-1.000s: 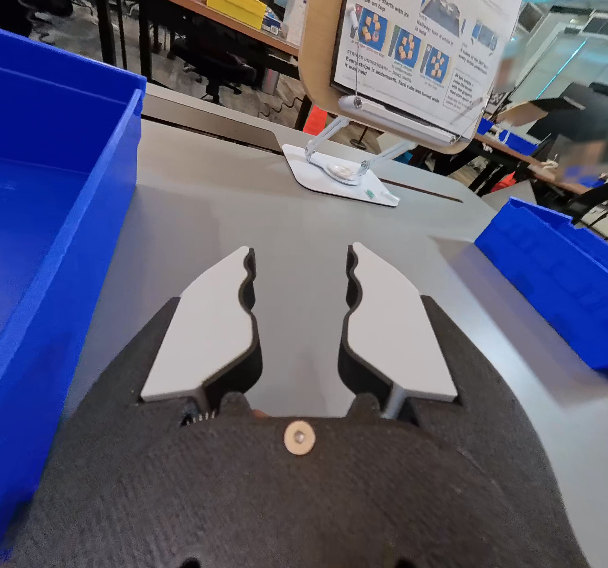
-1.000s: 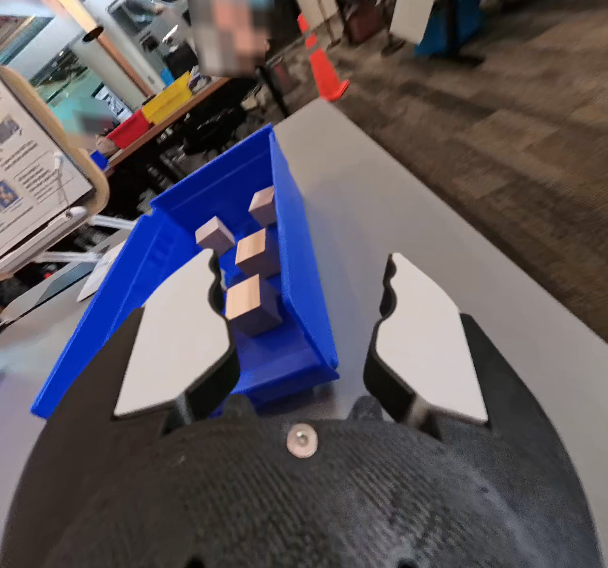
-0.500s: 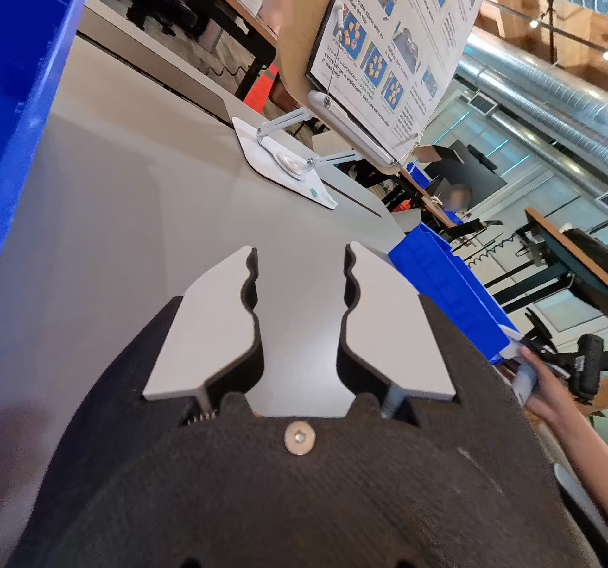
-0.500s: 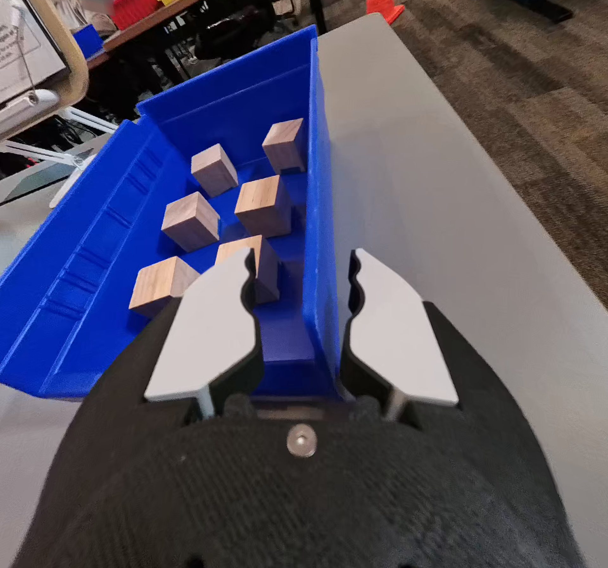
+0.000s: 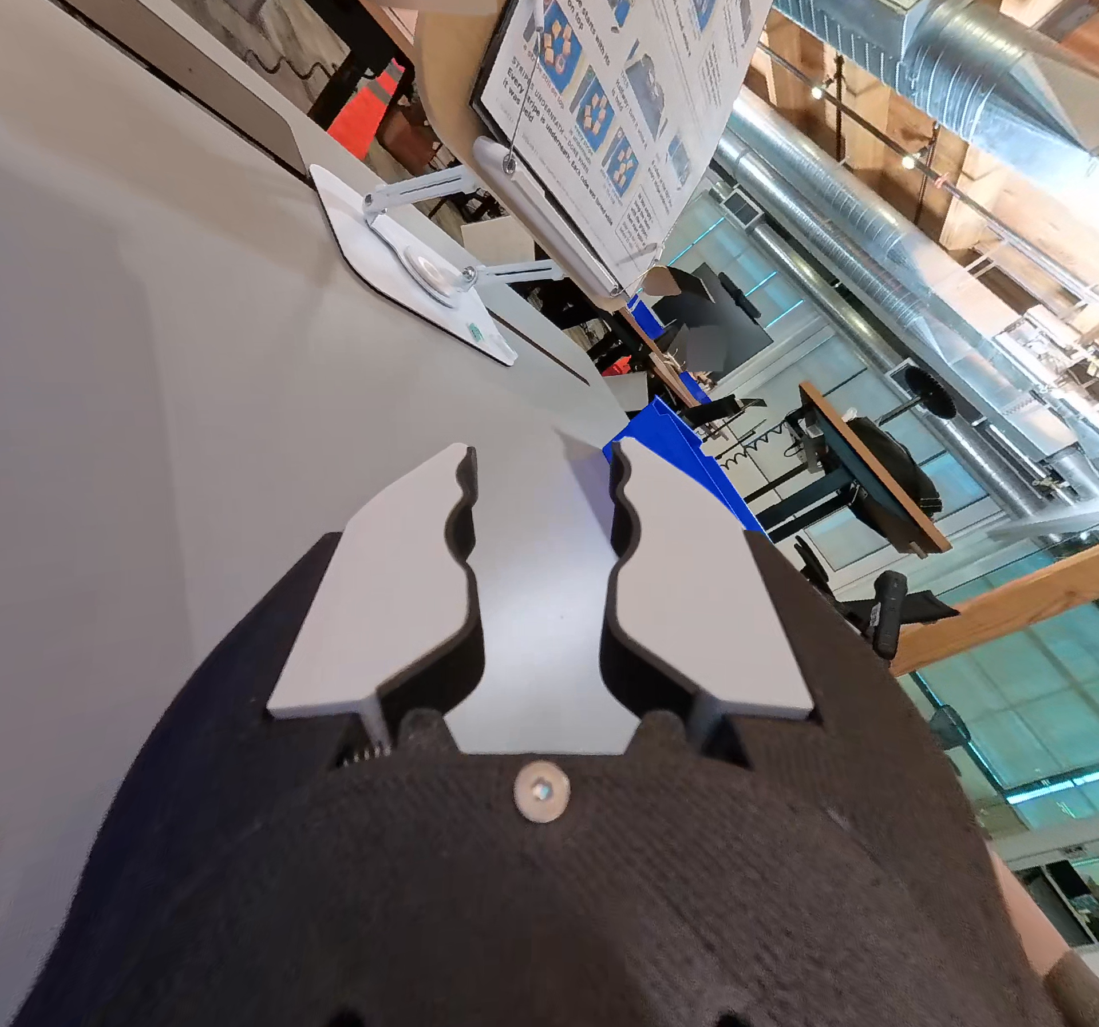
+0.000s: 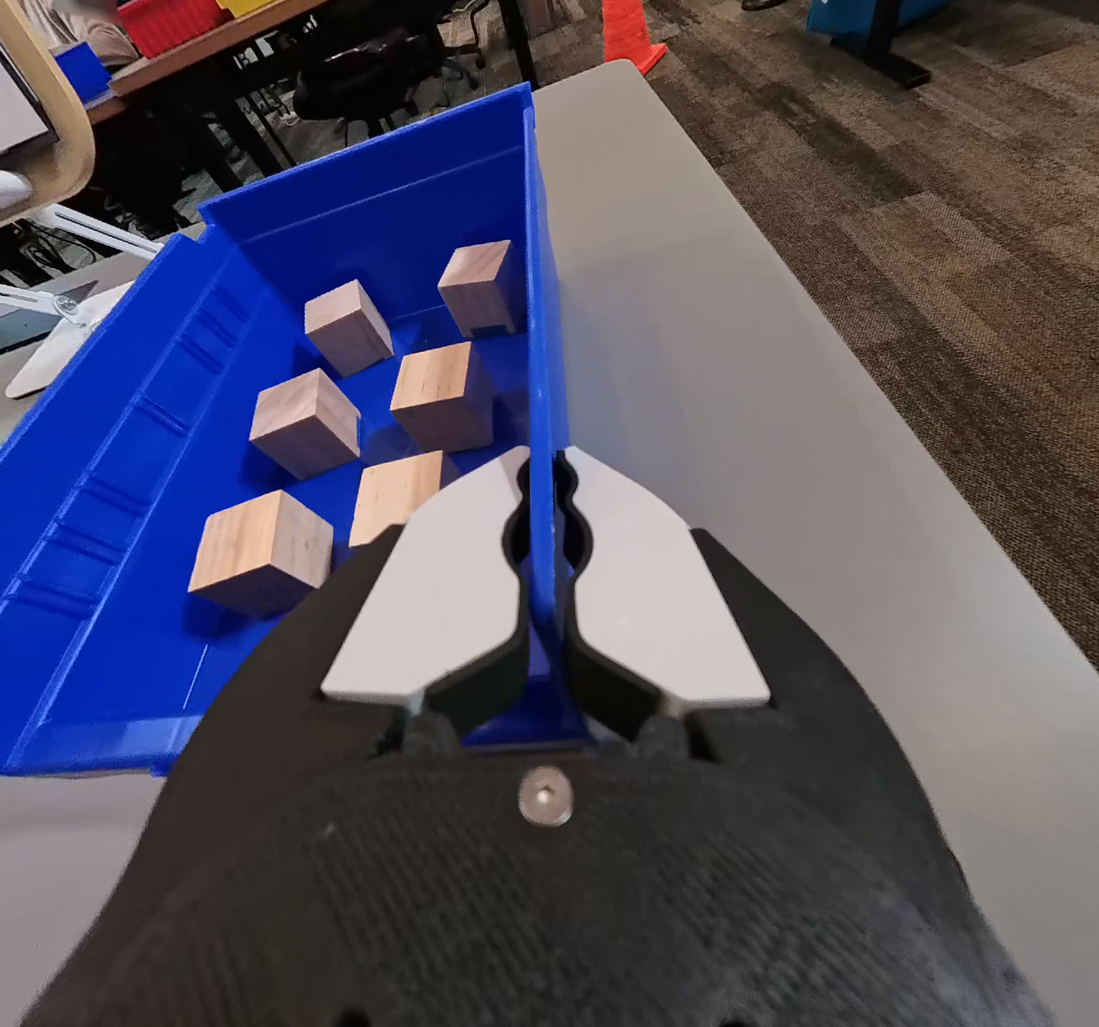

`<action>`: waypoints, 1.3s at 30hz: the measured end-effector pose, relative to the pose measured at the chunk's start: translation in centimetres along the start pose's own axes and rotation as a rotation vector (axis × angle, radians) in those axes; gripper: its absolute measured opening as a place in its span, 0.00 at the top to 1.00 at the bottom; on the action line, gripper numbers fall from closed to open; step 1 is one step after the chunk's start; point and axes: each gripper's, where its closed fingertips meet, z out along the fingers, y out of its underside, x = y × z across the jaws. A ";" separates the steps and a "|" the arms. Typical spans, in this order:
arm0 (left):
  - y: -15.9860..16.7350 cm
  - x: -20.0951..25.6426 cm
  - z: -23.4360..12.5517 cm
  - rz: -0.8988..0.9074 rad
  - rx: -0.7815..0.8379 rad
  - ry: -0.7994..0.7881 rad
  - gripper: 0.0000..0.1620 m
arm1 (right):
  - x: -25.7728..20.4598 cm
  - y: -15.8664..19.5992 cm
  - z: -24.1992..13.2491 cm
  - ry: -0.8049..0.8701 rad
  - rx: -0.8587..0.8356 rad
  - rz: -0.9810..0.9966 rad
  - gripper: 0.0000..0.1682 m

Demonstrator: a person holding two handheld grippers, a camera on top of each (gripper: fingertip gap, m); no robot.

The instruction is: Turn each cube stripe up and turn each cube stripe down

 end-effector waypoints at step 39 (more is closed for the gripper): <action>-8.1 -4.2 -8.3 0.556 -0.071 -0.780 0.58 | 0.0 -1.2 -1.4 -0.012 0.074 0.347 0.97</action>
